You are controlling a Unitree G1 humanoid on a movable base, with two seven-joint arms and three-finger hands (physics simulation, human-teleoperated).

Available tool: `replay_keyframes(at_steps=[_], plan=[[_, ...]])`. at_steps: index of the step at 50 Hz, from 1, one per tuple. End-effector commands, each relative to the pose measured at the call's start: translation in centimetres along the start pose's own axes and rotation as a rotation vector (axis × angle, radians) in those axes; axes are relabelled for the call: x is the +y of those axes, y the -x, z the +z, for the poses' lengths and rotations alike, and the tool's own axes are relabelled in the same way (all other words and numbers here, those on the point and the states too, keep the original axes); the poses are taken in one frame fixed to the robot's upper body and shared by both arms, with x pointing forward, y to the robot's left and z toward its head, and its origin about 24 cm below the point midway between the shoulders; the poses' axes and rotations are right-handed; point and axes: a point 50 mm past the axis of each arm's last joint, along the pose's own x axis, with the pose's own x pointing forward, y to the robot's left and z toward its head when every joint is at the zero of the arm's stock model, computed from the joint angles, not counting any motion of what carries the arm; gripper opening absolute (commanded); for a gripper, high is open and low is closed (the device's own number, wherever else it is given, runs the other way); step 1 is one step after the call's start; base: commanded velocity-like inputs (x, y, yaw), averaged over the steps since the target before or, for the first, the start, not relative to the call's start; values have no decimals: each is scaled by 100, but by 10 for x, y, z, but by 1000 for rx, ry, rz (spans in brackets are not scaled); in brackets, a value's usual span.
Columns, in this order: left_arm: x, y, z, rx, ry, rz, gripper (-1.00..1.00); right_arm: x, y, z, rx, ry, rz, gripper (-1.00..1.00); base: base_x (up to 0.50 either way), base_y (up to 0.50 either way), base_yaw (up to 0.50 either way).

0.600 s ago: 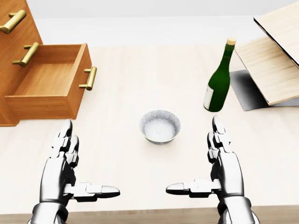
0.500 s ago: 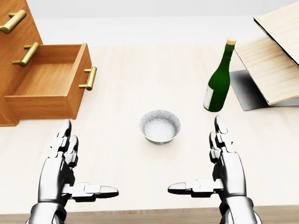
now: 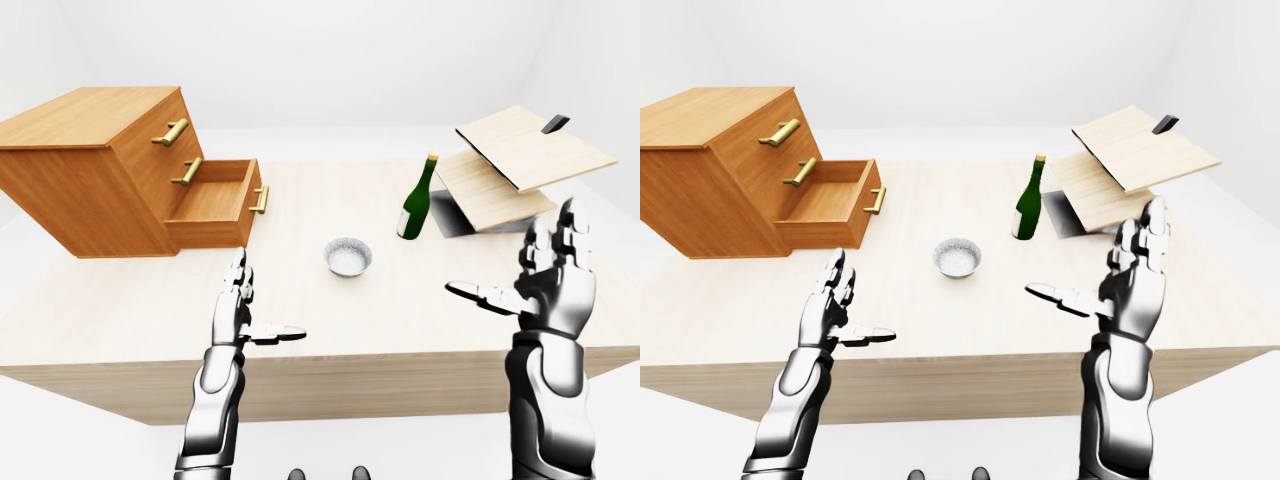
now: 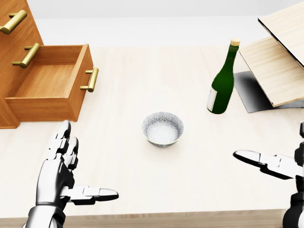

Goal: Close the bottom drawer of the cabinet.

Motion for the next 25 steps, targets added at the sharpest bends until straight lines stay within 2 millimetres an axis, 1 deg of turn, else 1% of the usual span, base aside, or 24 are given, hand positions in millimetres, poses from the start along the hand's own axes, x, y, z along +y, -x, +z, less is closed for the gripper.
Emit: replay_keyframes(at_steps=[1,7,14,21,25], plan=[[0,0,2,-2,0,-1,100,-40,6,49,-201,-44,-201,100,0,0,0],[0,0,1,0,0,-1,100,-39,5,45,-184,-55,-190,100,0,0,0],[0,0,0,0,0,0,100,-38,4,46,-187,-61,-176,100,0,0,0],[0,0,-1,2,0,-1,100,-38,4,45,-183,-52,-174,100,0,0,0],[-1,0,-3,6,2,-3,100,-34,4,45,-183,-29,-158,100,0,0,0]])
